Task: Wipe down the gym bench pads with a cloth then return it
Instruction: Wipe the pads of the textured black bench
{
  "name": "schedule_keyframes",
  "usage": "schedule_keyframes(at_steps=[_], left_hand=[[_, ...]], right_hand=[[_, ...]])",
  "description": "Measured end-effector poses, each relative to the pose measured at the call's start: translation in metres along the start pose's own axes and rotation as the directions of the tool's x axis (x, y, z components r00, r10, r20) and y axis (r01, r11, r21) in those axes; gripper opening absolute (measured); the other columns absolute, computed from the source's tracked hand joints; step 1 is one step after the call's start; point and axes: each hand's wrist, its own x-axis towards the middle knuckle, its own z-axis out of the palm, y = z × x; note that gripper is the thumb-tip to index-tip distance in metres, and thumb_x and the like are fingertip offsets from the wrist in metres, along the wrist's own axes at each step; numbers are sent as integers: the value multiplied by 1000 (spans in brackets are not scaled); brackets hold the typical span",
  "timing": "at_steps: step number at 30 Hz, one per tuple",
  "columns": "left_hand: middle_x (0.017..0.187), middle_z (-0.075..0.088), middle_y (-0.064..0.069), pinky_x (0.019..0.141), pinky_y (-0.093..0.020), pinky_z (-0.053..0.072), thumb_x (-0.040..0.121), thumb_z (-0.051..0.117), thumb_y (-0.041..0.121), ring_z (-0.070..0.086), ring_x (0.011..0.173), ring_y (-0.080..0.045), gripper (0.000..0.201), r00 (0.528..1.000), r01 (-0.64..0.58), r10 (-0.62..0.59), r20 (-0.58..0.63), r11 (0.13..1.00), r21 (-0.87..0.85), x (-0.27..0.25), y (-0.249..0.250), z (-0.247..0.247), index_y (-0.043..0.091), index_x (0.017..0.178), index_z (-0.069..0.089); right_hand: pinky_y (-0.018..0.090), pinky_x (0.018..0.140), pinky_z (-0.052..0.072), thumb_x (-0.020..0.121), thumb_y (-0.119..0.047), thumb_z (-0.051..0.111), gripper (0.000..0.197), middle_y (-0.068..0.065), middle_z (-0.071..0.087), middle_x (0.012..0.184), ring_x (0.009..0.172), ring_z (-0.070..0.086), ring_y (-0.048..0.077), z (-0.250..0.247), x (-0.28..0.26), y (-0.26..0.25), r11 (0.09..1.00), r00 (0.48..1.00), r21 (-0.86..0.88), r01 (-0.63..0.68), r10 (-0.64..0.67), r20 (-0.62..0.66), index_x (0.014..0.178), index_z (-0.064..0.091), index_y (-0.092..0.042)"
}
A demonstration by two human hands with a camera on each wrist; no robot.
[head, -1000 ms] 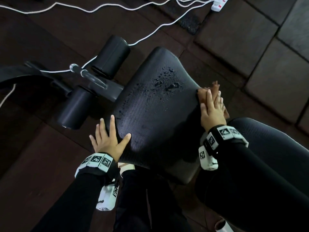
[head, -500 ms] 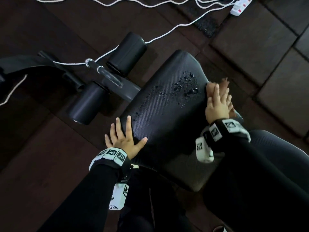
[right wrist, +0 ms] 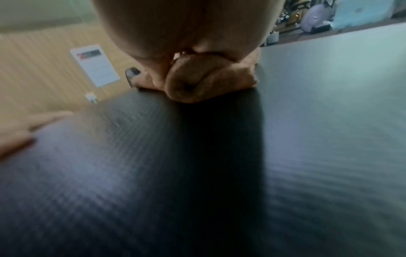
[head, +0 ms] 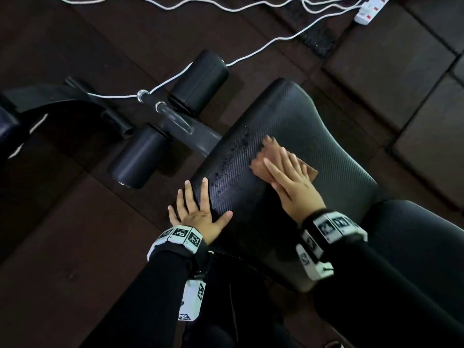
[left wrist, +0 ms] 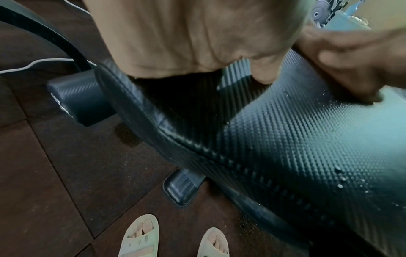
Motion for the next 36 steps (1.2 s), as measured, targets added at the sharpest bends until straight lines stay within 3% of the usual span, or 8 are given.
schedule_keyframes(at_steps=[4,7,11,16,22,27,33,36], left_hand=[[143,-45,5,111,-51,-14,73,35,82,-27,139,-22,98,1000,-10,11,21,1000,-12,1,-1,0,54,106,-53],[143,-44,5,111,-51,-13,71,34,82,-27,139,-22,98,1000,-15,15,6,1000,-12,2,-2,2,54,107,-53],[145,-40,6,112,-52,-10,64,25,86,-24,139,-20,95,999,-24,23,-35,999,-26,2,-3,5,54,110,-52],[143,-40,12,111,-52,-10,61,24,87,-24,136,-15,95,997,-36,33,-71,998,-50,3,-5,8,56,112,-50],[142,-41,10,111,-52,-11,64,29,85,-26,136,-14,97,997,-31,28,-72,998,-49,4,-5,10,56,111,-51],[135,-47,13,111,-52,-12,65,30,84,-31,130,-11,98,998,-47,45,-54,998,-47,5,-5,9,56,111,-51],[147,-38,2,111,-53,-10,72,35,82,-24,139,-22,99,997,-32,31,-64,999,-13,2,-3,8,53,109,-53],[151,-34,0,112,-53,-9,72,36,81,-21,141,-23,99,996,-33,31,-82,999,-21,0,-1,7,52,110,-51]], right_hand=[[45,114,5,94,-11,49,64,-2,2,155,143,1,29,-23,-17,40,975,974,-27,-219,217,-63,143,12,-29],[47,115,7,95,-16,44,64,4,2,158,144,2,34,-42,17,50,915,913,-35,-403,398,-92,146,12,-36],[45,115,5,96,-17,38,60,5,0,158,145,1,30,-57,82,37,861,856,27,-508,508,-97,147,15,-38],[49,114,0,94,-12,41,60,10,-1,158,144,-2,35,-40,111,-12,947,944,7,-321,321,-76,147,23,-33],[43,116,2,93,-5,47,60,10,10,156,144,3,29,0,18,-17,997,997,-6,-72,72,-40,145,25,-25],[48,114,7,94,-13,48,60,3,12,157,144,9,33,-26,-5,37,940,938,-52,-337,331,-100,145,22,-29],[52,113,6,97,-19,36,58,5,2,158,144,5,31,-50,76,35,868,860,-9,-497,491,-137,147,14,-38],[53,113,2,96,-18,34,58,7,-1,158,145,1,30,-46,107,14,872,862,8,-489,484,-151,148,14,-36]])
